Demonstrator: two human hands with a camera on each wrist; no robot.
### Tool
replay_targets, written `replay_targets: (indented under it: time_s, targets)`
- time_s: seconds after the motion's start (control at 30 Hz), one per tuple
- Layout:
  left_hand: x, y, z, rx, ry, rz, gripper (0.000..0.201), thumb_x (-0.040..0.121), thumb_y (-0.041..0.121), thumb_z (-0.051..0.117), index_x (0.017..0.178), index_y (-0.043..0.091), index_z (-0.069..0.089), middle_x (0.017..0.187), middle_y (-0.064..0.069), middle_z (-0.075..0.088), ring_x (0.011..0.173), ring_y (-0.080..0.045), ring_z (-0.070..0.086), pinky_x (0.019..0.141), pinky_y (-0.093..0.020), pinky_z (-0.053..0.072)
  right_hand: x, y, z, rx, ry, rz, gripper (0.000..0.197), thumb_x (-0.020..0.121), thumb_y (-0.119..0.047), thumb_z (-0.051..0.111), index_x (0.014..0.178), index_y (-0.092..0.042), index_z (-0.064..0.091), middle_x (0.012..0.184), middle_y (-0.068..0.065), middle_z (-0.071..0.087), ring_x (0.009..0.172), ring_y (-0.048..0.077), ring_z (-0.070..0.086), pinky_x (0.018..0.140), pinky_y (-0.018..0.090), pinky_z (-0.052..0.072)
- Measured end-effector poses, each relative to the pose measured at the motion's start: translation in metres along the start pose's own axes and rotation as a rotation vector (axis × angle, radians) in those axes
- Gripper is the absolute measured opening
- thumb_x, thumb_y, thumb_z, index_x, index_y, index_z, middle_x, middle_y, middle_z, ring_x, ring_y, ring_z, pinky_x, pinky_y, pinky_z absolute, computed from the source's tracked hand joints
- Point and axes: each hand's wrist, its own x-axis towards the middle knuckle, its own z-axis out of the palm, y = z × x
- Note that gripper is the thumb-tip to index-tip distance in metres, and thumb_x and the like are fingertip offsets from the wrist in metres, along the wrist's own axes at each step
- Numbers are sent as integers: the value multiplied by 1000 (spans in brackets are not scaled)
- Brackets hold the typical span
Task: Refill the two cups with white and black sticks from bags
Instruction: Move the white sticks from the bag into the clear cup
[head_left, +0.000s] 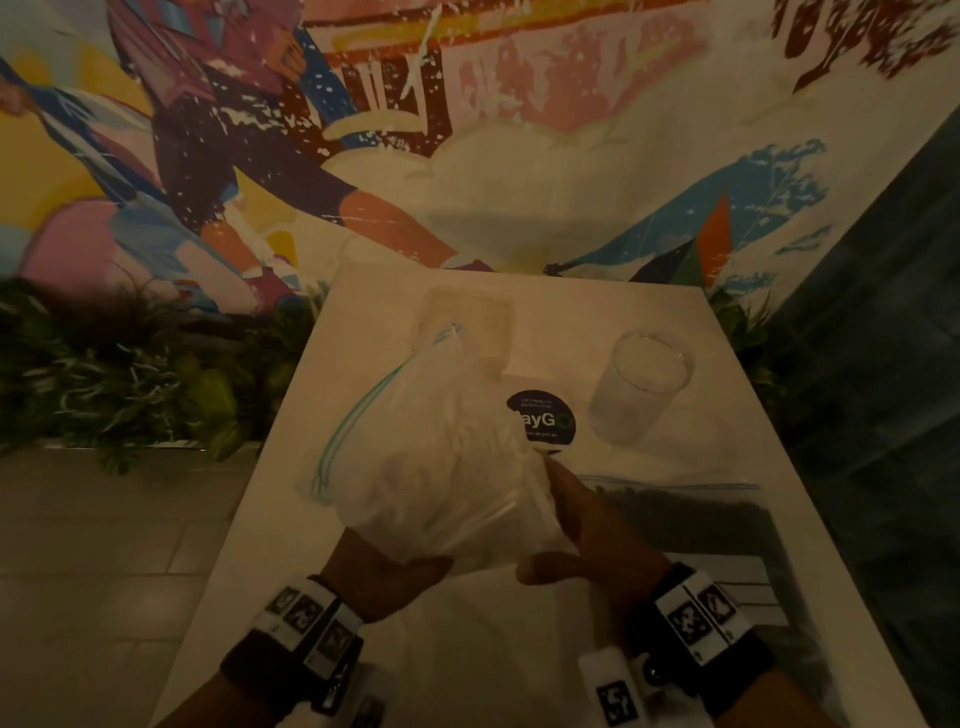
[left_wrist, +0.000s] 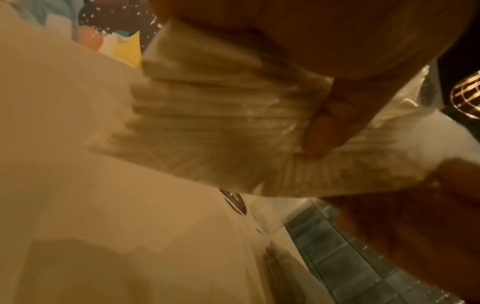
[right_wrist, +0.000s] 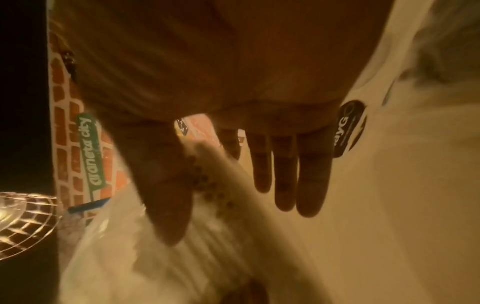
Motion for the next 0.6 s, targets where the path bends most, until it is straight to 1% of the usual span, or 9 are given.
replay_targets:
  time_s: [0.07,0.13,0.17,0.23,0.33,0.4,0.47,0.53,0.6]
  targets:
    - [3,4,3,-13,-23,22,110,25,63,80,116,42,22,117,18,32,121,-6,33,101,-15,22,3,2,4,-10,112,-74,60,71,1,77,115,-32,52,100,-24,68,95,-2,64,76,18,54]
    - [6,0,3,-146,-7,33,106,22,58,87,112,41,35,113,26,42,109,6,49,94,-9,33,7,6,12,54,244,-91,42,75,4,72,101,-28,62,88,-12,72,82,5,68,67,23,56]
    - [7,-4,4,-204,12,51,101,18,58,86,107,41,40,108,29,50,96,17,52,85,-3,39,7,11,14,77,297,-91,38,76,4,72,97,-27,64,85,-10,73,78,6,68,64,22,56]
    - [7,-13,5,-296,50,78,91,22,45,86,104,36,48,91,30,67,85,23,56,71,0,44,6,21,14,96,353,-64,35,76,4,71,95,-25,64,82,-9,73,75,3,68,61,17,53]
    - [5,-13,3,-246,-43,55,104,26,44,94,118,33,48,102,25,68,96,15,58,84,-18,52,6,31,18,82,354,-16,40,73,4,74,96,-27,62,92,-9,69,84,5,66,64,14,53]
    - [5,-11,4,-129,-143,59,91,35,30,96,112,43,50,102,25,67,98,15,57,92,-29,51,7,35,23,71,333,-19,39,71,-2,78,96,-27,61,94,-7,69,88,8,65,68,19,54]
    - [6,-9,7,-8,-156,75,86,33,37,95,104,53,49,104,28,62,103,13,55,100,-32,46,8,33,27,-14,339,-45,33,69,-12,82,90,-27,62,89,-5,70,82,7,65,68,20,54]
    - [8,-8,10,31,-118,104,89,29,45,93,102,63,45,111,29,53,110,1,53,104,-32,42,8,31,30,-105,371,-98,26,71,-16,81,85,-27,63,84,-1,70,77,8,64,67,23,55]
    - [8,-10,11,-71,-48,140,86,35,41,90,106,58,44,105,29,59,104,8,54,100,-25,44,8,33,33,-164,411,-132,20,76,-17,77,80,-30,62,77,-2,68,73,6,63,62,19,53]
